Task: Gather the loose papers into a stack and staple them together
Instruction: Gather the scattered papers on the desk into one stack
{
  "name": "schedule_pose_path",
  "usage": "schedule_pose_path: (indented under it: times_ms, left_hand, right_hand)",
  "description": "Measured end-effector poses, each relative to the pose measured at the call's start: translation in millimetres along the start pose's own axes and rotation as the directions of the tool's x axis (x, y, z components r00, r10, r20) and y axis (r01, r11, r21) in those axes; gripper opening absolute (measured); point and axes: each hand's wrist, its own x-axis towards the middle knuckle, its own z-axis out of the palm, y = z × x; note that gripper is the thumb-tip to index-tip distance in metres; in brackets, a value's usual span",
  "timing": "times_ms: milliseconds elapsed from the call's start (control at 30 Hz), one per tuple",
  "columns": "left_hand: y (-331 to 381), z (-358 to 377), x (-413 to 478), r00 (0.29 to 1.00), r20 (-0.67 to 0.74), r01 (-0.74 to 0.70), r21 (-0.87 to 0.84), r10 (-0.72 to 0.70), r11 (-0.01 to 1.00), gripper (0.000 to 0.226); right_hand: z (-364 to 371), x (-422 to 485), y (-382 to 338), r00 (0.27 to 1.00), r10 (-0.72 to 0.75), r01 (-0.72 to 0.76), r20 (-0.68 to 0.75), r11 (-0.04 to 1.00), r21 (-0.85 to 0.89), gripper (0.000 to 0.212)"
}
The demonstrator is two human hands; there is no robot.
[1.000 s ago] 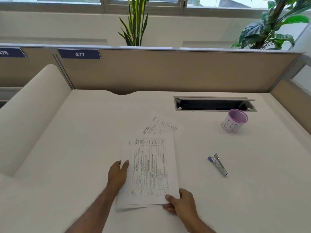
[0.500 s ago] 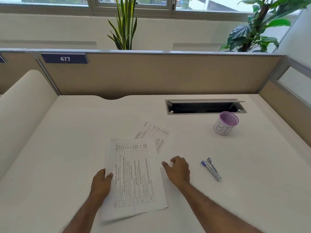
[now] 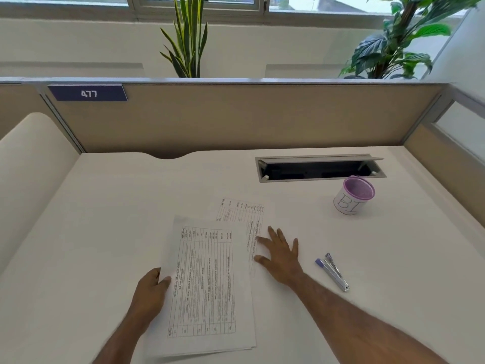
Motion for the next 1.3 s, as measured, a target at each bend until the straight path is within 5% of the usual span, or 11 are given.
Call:
schedule_pose_path:
  times_ms: [200, 333, 467, 667, 967, 1100, 1300]
  left_hand:
    - [0, -8, 2, 1.000, 0.001, 0.013, -0.014, -0.013, 1.000, 0.021]
    - [0, -5, 5, 1.000, -0.007, 0.024, -0.057, -0.025, 0.998, 0.021]
    - [0, -2, 6, 0.999, -0.005, 0.034, -0.065, -0.034, 0.997, 0.022]
    - [6, 0, 5, 1.000, -0.002, 0.026, -0.074, -0.026, 0.997, 0.019]
    - [4, 1, 6, 0.999, -0.004, 0.042, -0.065, -0.042, 0.997, 0.021]
    - [3, 1, 8, 0.999, -0.010, 0.045, -0.044, -0.045, 0.998, 0.021]
    - [5, 2, 7, 0.999, -0.003, 0.040, -0.039, -0.040, 0.998, 0.023]
  right_hand:
    - [-29, 14, 14, 0.994, 0.010, -0.019, 0.108, 0.996, 0.083, 0.069]
    - [-34, 20, 1, 0.982, 0.171, -0.163, -0.083, 0.982, 0.096, 0.076]
    - [-30, 17, -21, 0.821, 0.548, -0.544, -0.160, 0.836, 0.074, 0.092]
    - [-24, 25, -28, 0.737, 0.665, -0.641, -0.120, 0.744, 0.187, 0.083]
    - [-22, 15, -28, 0.810, 0.566, -0.462, -0.154, 0.778, 0.426, 0.066]
    - [-43, 7, -13, 0.841, 0.471, -0.314, -0.266, 0.826, 0.468, 0.031]
    - [-107, -14, 7, 0.794, 0.398, -0.151, -0.460, 0.862, 0.484, 0.011]
